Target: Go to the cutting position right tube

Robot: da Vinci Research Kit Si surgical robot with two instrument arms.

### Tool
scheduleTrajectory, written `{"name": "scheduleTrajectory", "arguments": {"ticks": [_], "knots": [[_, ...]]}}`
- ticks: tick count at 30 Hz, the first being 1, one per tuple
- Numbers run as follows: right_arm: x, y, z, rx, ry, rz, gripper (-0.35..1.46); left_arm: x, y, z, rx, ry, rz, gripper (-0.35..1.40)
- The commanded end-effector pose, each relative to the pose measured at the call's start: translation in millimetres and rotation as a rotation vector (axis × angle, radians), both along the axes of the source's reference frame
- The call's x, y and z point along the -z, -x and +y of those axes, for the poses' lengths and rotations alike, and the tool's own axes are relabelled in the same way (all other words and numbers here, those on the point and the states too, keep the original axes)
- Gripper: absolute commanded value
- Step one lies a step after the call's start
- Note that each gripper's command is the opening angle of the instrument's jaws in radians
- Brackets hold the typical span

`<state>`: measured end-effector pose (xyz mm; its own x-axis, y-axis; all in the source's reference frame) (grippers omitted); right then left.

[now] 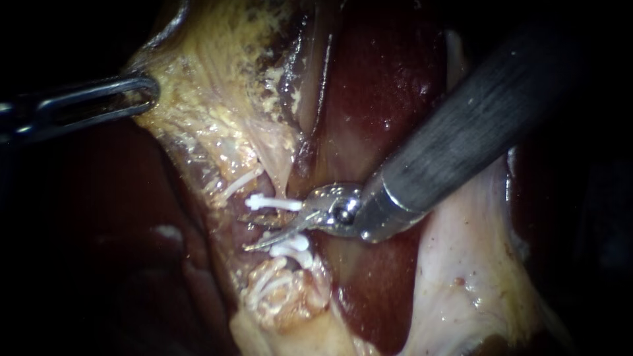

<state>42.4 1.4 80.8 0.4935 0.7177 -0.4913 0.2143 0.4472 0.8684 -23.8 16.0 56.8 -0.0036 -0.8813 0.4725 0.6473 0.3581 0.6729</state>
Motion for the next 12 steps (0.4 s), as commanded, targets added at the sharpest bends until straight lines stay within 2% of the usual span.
{"name": "scheduleTrajectory", "arguments": {"ticks": [1, 12], "knots": [[0.0, 0.0, 0.0, 0.000, 0.000, 0.000, 0.83, 0.0, 0.0, 0.0, 0.000, 0.000, 0.000, -0.35], [-0.2, 0.1, -0.1, -0.001, -0.014, -0.009, 0.89, 0.0, 0.0, 0.0, 0.000, 0.000, 0.000, -0.35]]}}
